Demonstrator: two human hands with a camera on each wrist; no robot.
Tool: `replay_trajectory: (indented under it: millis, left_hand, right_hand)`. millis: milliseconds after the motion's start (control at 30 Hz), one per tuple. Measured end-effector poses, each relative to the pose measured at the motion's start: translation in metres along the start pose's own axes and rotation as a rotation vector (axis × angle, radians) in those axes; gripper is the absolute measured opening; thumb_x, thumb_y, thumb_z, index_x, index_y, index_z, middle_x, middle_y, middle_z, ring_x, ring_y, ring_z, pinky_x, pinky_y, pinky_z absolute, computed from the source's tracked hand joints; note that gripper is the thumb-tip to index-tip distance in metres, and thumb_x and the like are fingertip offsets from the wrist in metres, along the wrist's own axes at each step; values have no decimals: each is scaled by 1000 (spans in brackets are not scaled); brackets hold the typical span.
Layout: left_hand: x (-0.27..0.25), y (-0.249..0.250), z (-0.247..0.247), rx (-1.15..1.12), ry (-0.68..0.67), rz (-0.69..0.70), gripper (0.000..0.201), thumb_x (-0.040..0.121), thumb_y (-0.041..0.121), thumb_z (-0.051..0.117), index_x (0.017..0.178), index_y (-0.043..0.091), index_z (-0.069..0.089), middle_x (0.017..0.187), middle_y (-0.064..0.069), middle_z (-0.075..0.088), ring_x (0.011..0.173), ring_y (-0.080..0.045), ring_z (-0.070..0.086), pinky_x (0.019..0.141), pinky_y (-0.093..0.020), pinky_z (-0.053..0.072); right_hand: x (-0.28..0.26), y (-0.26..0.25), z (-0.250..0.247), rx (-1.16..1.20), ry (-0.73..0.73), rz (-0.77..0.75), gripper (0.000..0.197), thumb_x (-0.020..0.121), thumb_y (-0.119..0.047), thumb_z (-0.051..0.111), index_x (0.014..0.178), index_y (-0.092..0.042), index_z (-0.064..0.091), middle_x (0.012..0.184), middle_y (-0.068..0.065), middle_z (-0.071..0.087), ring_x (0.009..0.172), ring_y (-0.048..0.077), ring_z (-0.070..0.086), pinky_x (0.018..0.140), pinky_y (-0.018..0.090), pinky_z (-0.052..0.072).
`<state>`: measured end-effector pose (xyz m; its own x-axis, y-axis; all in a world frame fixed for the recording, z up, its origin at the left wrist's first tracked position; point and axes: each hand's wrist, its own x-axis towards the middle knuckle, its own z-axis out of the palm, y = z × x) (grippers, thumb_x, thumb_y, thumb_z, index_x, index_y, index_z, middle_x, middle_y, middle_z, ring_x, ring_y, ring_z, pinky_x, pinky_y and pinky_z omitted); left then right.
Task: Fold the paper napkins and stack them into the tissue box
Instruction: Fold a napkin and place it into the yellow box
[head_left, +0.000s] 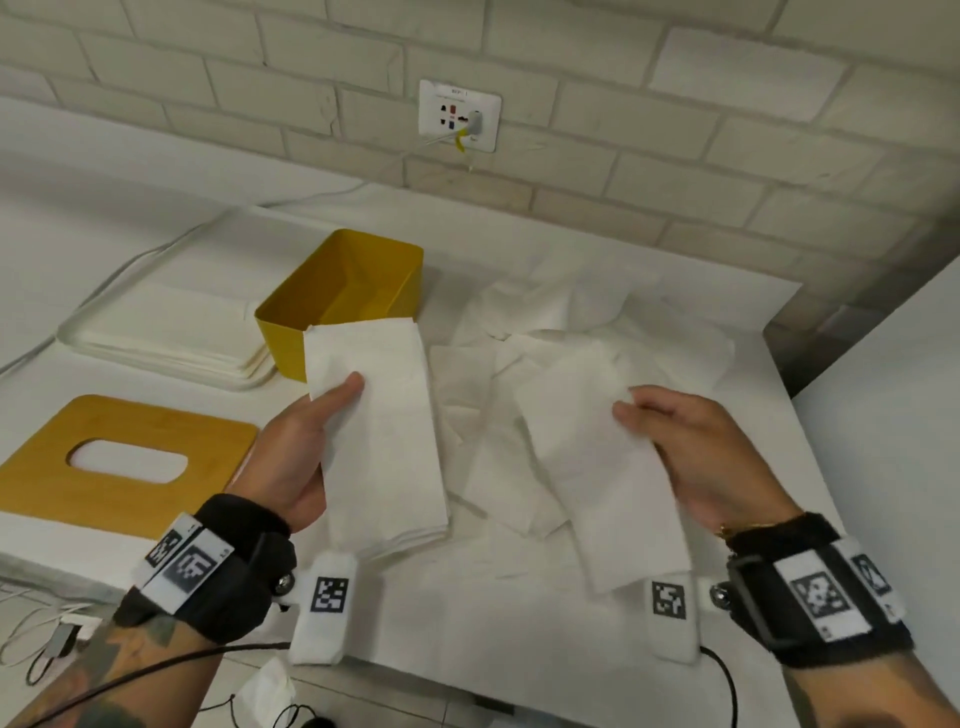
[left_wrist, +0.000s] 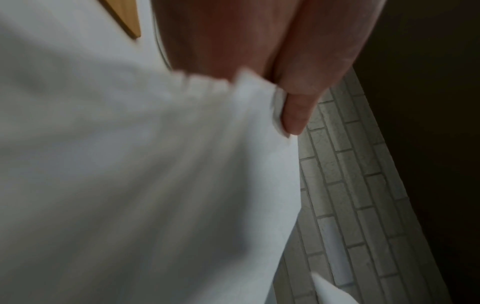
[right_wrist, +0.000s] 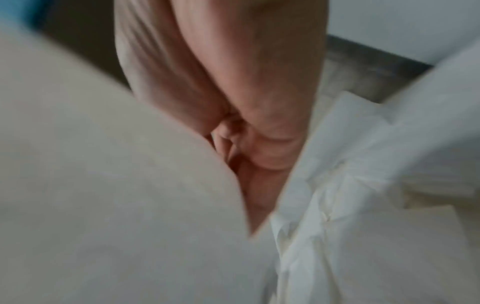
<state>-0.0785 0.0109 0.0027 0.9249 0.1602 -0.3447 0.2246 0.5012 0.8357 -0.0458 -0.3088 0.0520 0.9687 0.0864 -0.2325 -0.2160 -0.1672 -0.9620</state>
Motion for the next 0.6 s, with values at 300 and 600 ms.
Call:
replay_trajectory:
  millis: [300, 600]
  left_hand:
    - [-10, -25, 58, -74, -75, -34, 38, 100, 25, 59, 137, 18, 60, 123, -9, 74, 111, -31, 71, 90, -46, 56]
    - [-13, -30, 70, -93, -201, -152, 57, 105, 54, 37, 135, 14, 64, 132, -16, 68, 123, -33, 65, 110, -50, 45]
  right_hand:
    - [6, -3, -12, 348, -117, 39, 33, 87, -6, 65, 120, -3, 66, 117, 19, 73, 100, 28, 73, 89, 39, 60]
    - [23, -1, 74, 195, -121, -45, 17, 99, -18, 63, 95, -5, 74, 109, 27, 70, 92, 30, 64, 81, 39, 48]
